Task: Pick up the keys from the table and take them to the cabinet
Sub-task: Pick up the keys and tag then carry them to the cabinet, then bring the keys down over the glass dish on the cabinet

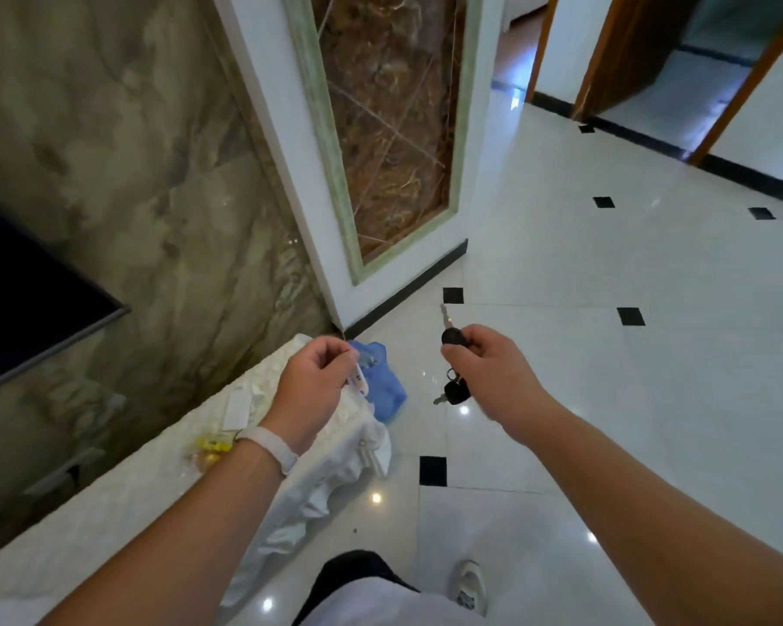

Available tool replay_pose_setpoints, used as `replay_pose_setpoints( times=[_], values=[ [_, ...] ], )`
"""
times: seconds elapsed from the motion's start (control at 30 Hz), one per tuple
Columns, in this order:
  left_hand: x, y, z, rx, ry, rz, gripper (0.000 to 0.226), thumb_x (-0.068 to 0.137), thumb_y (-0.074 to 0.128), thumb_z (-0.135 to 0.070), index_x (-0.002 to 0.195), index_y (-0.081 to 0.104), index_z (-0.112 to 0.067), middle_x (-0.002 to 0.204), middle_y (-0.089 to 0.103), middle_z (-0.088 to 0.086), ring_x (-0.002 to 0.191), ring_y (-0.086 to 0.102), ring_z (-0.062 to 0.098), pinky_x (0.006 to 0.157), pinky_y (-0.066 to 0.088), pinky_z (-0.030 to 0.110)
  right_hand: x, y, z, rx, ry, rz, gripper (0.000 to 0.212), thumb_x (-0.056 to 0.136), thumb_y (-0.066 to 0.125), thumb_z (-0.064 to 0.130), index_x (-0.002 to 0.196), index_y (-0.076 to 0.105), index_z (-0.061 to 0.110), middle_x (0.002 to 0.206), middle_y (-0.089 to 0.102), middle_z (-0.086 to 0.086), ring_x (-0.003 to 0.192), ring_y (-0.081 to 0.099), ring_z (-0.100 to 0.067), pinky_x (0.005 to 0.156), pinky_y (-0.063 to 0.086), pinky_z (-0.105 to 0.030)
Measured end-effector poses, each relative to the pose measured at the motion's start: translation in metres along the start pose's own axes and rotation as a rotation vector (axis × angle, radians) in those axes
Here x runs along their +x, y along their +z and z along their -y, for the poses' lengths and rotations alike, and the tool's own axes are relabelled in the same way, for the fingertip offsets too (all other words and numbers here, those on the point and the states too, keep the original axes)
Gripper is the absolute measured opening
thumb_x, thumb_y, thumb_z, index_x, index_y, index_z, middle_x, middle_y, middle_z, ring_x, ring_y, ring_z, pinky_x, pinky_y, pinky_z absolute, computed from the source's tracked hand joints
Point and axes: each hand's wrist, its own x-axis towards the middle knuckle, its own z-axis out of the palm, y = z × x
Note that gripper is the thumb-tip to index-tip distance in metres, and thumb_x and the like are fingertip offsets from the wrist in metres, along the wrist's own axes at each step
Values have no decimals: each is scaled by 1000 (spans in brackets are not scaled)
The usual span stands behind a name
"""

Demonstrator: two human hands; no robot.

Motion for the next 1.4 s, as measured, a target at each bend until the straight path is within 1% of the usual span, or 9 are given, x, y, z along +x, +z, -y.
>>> replay_pose_setpoints(
  times=[0.13,0.27,0.43,0.6,0.73,0.93,1.13,1.27,1.4],
  values=[
    [3,-3,-1,8,-25,-141,13,89,61,-10,77,63,-14,67,63,4,59,54,10,60,45,25,32,3,5,0,-28,111,15,89,58,19,83,60,5,64,48,-2,58,46,-15,55,40,-26],
    [14,-24,2,-17,-74,-287,10,89,62,-14,80,65,-15,75,63,5,71,56,17,68,48,32,59,24,18,-28,-79,239,12,89,59,16,80,60,8,58,46,4,51,44,-8,48,40,-16],
    [35,-51,18,-63,-126,-425,8,90,61,-14,84,65,-10,75,62,6,71,54,18,66,47,31,97,58,33,-67,-97,350,12,90,58,15,78,59,11,55,47,7,40,44,2,42,37,-12],
    [81,-61,34,-94,-197,-449,11,90,60,-15,80,64,-15,74,63,3,73,57,18,68,48,31,139,81,36,-127,-13,355,13,90,57,16,86,62,5,56,49,6,50,46,-6,52,39,-21],
    [119,-71,33,-120,-200,-432,10,89,59,-13,81,65,-11,67,61,2,68,55,17,68,48,35,167,103,52,-178,-3,377,11,89,58,18,82,62,11,60,51,4,51,48,-6,50,39,-21],
    [151,-98,25,-143,-194,-494,10,89,59,-10,87,65,-3,68,61,4,56,54,3,61,47,23,202,147,76,-230,-49,439,11,89,59,18,80,62,11,60,52,2,51,47,-9,51,39,-24],
    [156,-128,38,-188,-238,-563,10,88,61,-14,82,66,-8,69,62,7,67,55,18,67,47,35,224,183,88,-294,-82,549,20,88,60,20,89,61,0,66,51,-8,51,47,-11,44,39,-18],
    [150,-142,50,-220,-288,-659,10,88,61,-14,79,67,-13,70,63,5,67,56,16,67,48,35,237,209,95,-308,-85,650,18,90,59,12,85,56,-5,60,45,-4,39,43,-1,36,36,-11],
    [140,-148,61,-236,-337,-760,10,88,59,-12,81,65,-8,70,62,6,64,55,15,65,47,31,250,235,99,-373,-145,754,18,90,60,17,89,61,-1,69,52,-8,52,50,-7,40,39,-8]
  ],
)
